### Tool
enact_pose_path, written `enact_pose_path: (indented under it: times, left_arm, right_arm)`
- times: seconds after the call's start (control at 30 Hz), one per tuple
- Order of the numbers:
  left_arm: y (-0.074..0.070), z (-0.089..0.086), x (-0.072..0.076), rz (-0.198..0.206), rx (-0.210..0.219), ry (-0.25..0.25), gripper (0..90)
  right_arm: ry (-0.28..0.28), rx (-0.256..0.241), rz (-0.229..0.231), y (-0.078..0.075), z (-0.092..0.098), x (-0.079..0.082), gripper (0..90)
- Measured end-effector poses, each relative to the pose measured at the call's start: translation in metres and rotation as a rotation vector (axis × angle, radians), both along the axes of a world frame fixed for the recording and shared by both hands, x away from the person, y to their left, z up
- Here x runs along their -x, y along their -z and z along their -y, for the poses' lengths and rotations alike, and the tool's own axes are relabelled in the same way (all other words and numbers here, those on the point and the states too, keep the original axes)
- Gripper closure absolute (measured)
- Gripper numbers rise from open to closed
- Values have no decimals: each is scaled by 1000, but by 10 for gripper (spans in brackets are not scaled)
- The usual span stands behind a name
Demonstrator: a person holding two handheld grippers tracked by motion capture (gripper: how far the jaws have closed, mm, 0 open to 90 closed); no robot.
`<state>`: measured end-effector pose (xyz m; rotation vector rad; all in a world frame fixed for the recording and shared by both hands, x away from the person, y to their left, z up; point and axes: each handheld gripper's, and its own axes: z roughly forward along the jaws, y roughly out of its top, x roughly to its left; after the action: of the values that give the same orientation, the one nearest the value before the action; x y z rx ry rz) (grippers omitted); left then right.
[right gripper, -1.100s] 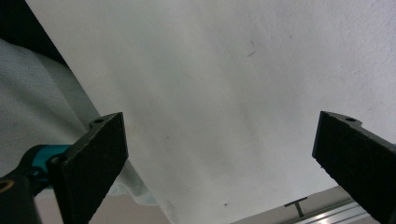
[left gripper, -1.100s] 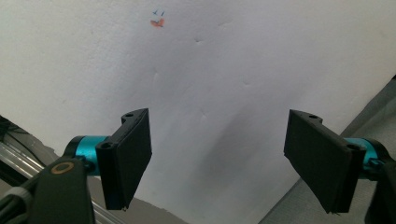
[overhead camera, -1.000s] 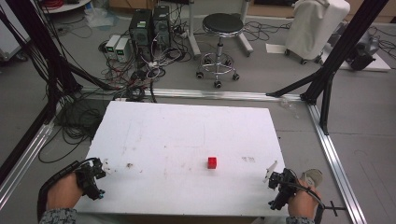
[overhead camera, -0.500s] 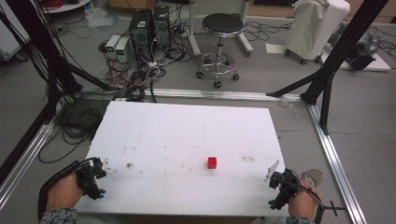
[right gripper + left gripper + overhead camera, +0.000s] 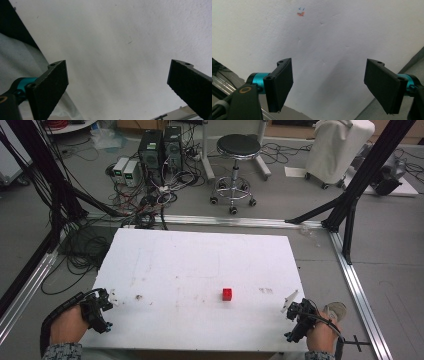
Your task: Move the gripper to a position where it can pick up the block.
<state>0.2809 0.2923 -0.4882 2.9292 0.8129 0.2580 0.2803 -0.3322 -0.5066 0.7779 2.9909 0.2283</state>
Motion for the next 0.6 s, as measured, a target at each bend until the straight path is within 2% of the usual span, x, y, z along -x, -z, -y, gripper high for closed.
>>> enact_pose_path:
  times: [0.03, 0.2, 0.3, 0.43, 0.6]
  left_arm:
    - [0, 0, 0, 3, 1, 0, 235]
    - [1, 1, -1, 5, 5, 3, 235]
    - [1, 1, -1, 3, 6, 4, 235]
    - [2, 0, -1, 6, 6, 1, 235]
    - [2, 0, -2, 1, 10, 0, 235]
  right_arm:
    - [0, -3, 18, -1, 0, -2, 26]
    - [-16, -20, 35, -4, 0, -7, 26]
    - [-21, -46, 54, -8, 0, -13, 26]
    - [-45, -64, 93, -23, -4, -25, 26]
    - [-82, -68, 115, -38, -11, -35, 26]
